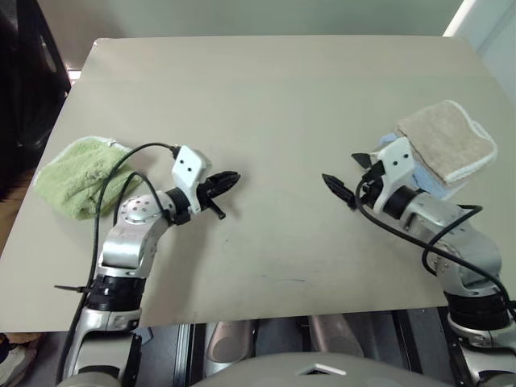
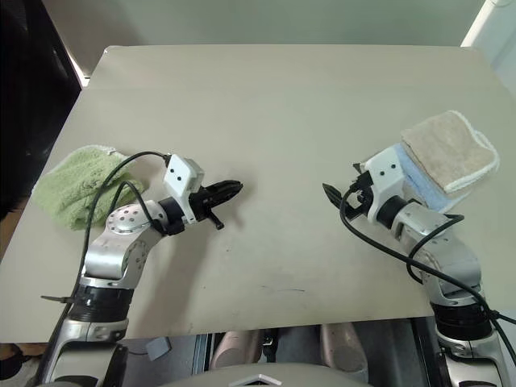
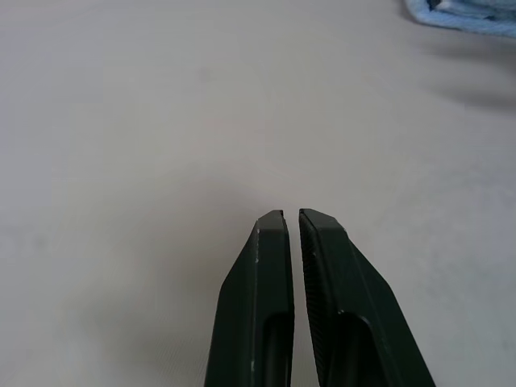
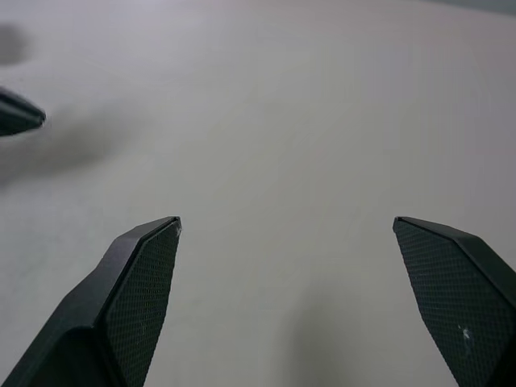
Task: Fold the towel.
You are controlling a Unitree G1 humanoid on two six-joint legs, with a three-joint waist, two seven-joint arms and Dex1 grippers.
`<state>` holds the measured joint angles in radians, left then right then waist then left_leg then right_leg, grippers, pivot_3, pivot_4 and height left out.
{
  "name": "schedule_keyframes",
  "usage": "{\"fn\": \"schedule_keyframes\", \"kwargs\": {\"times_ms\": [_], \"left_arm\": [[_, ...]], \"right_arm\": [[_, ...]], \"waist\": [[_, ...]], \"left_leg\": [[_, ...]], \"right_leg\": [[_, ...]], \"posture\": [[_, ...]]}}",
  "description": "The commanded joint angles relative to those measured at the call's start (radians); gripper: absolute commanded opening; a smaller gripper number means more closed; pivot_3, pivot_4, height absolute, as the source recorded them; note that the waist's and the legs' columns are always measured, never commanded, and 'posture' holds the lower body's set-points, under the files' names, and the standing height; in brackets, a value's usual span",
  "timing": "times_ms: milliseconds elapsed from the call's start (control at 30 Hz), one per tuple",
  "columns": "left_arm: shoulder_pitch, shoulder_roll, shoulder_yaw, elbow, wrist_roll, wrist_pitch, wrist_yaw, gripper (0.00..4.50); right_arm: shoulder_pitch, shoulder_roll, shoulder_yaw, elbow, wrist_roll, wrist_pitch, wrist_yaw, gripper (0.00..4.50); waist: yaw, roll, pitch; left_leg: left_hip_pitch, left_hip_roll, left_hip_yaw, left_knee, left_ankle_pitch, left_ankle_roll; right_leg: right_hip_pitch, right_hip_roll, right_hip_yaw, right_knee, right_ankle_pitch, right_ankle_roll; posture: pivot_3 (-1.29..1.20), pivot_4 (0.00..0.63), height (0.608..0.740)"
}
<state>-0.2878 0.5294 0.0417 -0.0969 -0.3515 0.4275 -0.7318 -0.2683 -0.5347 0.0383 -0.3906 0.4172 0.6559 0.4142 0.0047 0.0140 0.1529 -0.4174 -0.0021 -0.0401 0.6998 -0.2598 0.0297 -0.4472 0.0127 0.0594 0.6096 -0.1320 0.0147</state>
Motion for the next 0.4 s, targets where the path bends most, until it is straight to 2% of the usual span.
{"fn": "schedule_keyframes", "kwargs": {"times_ms": [33, 400], "left_arm": [[0.001, 0.016, 0.034, -0.059, -0.019, 0.004, 0.001, 0.35], [0.047, 0.025, 0.049, -0.135, -0.027, 0.049, 0.043, 0.35]], "right_arm": [[-0.039, 0.009, 0.015, 0.014, -0.032, -0.047, 0.03, 4.46], [-0.063, 0.055, 0.036, 0.098, -0.084, -0.105, 0.065, 4.46]], "waist": [[0.0, 0.0, 0.0], [-0.002, 0.0, 0.0]], "left_leg": [[0.0, 0.0, 0.0, 0.0, 0.0, 0.0], [0.0, 0.0, 0.0, 0.0, 0.001, 0.0]], "right_leg": [[0.0, 0.0, 0.0, 0.0, 0.0, 0.0], [0.0, 0.0, 0.0, 0.0, 0.003, -0.004]], "posture": [[0.0, 0.15, 0.736], [0.0, 0.15, 0.736]]}}
